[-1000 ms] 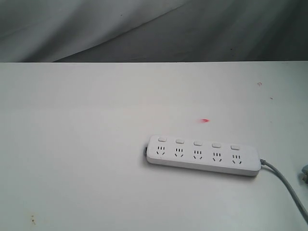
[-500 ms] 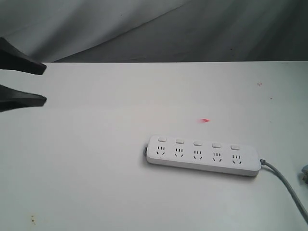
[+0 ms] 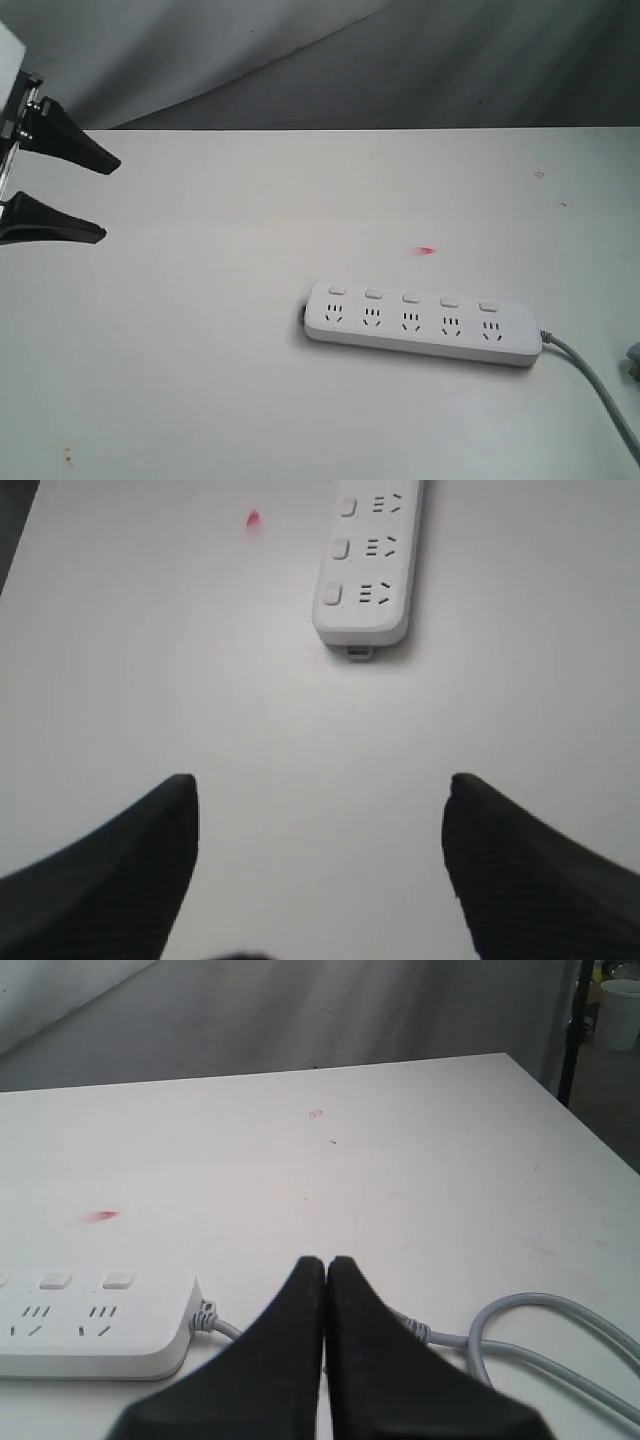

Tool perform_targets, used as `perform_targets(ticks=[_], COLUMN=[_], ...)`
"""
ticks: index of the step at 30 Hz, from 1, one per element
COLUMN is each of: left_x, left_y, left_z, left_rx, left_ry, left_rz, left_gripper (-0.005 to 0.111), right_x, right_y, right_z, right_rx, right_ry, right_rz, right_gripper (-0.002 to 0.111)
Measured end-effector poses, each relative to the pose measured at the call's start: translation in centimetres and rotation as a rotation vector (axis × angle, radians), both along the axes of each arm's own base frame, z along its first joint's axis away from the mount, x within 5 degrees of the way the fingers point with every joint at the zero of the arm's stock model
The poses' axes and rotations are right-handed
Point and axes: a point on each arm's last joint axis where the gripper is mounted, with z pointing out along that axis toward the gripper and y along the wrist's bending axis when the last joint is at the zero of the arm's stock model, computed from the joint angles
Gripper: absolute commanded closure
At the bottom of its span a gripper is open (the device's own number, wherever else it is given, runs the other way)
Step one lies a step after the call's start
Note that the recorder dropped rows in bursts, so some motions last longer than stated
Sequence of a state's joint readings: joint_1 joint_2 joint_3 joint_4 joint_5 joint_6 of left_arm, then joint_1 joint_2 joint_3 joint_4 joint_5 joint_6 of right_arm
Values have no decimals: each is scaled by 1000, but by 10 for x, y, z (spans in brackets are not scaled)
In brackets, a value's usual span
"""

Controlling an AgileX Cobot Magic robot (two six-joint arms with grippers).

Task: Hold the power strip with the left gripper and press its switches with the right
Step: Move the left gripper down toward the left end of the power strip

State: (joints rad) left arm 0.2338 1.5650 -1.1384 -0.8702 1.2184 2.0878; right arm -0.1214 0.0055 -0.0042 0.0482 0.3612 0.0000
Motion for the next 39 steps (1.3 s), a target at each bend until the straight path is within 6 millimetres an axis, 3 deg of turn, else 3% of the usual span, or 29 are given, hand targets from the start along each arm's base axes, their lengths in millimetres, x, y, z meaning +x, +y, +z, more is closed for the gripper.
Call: perform_targets(ticks=[3,6,12,24,32,39], left_x=[25,45,55,88,95,103], left_y=[-13,-41,-78,-99,-141,-150], left_z=[-5,-14,-21,-56,-77,-76], left_rx=[4,3,-2,-99,-163,-230], left_ry=[1,10,18,86,211,202], left_rz=[-60,-150,-258,-263,-253,-146], left_gripper=[40,40,40,40,40,40], right_x=[0,0,0,0,0,0], right_y=[0,0,0,0,0,0], right_z=[0,0,0,0,0,0], right_rx=[0,0,0,0,0,0], right_ry=[0,0,0,0,0,0], right_rz=[0,0,0,0,0,0], right_gripper=[108,108,108,108,108,108])
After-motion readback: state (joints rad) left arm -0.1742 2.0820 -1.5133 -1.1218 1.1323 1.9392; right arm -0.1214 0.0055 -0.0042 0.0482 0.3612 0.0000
